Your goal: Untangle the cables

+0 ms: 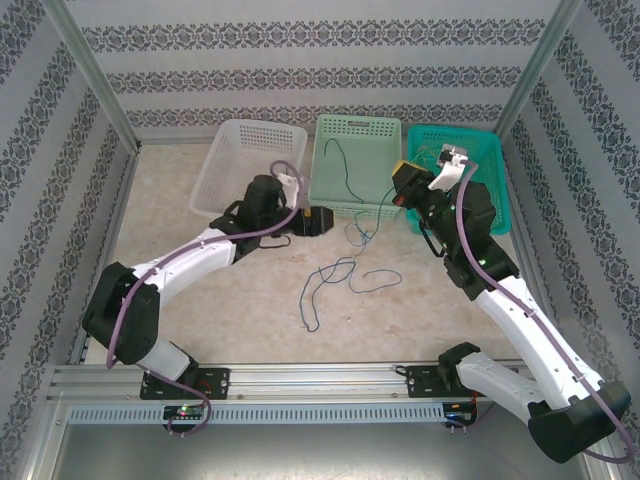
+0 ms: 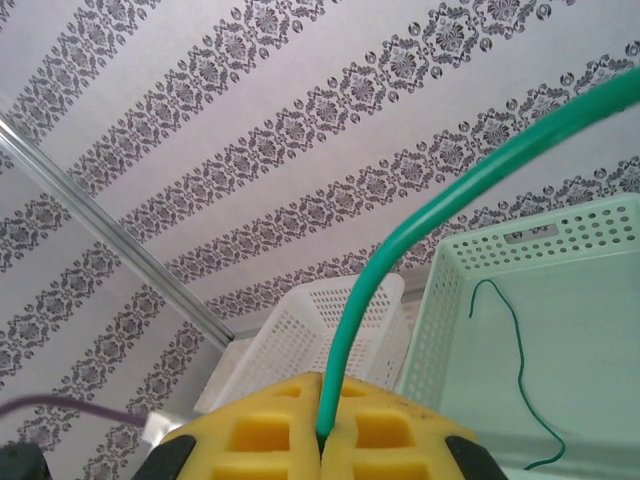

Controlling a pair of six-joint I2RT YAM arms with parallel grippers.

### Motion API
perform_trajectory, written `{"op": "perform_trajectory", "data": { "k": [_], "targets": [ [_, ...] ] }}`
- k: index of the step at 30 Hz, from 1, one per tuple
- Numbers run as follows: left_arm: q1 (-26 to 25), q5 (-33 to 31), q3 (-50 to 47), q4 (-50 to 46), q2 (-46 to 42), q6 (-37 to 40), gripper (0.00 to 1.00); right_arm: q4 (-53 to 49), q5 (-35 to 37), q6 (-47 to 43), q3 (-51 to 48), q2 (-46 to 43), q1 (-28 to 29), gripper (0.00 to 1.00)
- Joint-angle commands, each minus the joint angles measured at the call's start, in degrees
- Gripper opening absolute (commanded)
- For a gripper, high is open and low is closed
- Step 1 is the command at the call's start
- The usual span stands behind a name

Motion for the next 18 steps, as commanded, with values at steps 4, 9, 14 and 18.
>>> {"op": "perform_trajectory", "data": {
  "k": [4,9,14,18],
  "targets": [
    [-1.51,4.98,0.73,-1.49,4.77,6.0,0.77,2.86,-1.74,1.95,3.25,0.06,-0.59,0.0],
    [-2.21,5.08,3.52,-1.0,8.76,6.84,0.75,3.3,-2.39,2.95,3.38,-0.59,-0.59,0.0],
    [-2.19,7.07,5.1,3.13,11.92,4.0,0.74,3.67,-3.15,3.72,3.13,-0.75,-0.59,0.0],
    [-2.17,7.19,5.3,7.1,12.99,1.47,0.71,4.02,-3.28,4.11,2.79,-0.91,-0.55,0.0]
  ]
}}
